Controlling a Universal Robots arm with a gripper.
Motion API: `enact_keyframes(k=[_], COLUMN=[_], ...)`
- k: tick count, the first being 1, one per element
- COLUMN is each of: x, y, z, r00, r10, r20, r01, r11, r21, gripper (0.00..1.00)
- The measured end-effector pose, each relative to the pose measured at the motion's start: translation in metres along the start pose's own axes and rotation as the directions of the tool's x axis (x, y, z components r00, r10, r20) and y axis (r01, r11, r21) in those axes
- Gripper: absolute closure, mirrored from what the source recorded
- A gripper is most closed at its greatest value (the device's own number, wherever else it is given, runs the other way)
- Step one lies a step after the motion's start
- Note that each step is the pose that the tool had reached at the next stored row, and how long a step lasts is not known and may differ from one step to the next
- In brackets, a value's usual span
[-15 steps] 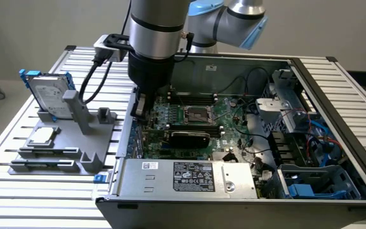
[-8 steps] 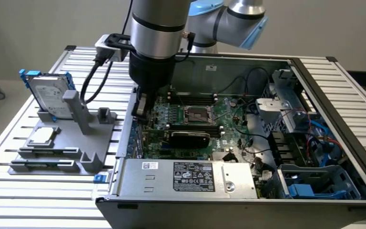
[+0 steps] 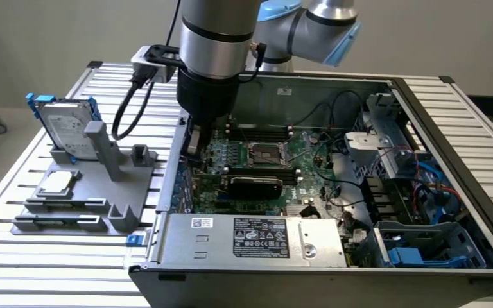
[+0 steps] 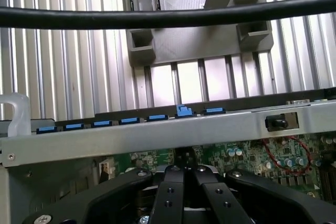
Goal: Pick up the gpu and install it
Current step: 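Press down on the gpu until it lock into place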
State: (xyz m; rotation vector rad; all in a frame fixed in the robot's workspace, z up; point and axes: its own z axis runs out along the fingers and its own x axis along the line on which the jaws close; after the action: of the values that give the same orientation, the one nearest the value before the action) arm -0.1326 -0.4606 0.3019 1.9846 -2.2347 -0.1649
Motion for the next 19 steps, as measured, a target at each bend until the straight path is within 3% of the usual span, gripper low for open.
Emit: enact_keyframes(k=[9,19], x=[-0.0009,-0.0019], y=[-0.0006,-0.0004], z=[0.0025,0.0028], r00=[1.0000,1.0000], r10=[-0.001,-0.001], r20=[-0.0008,-0.0029], r01=[0.001,0.001], r11=[1.0000,0.9998], r21=[-0.0039,-0.0211], gripper=[0.89,0.89])
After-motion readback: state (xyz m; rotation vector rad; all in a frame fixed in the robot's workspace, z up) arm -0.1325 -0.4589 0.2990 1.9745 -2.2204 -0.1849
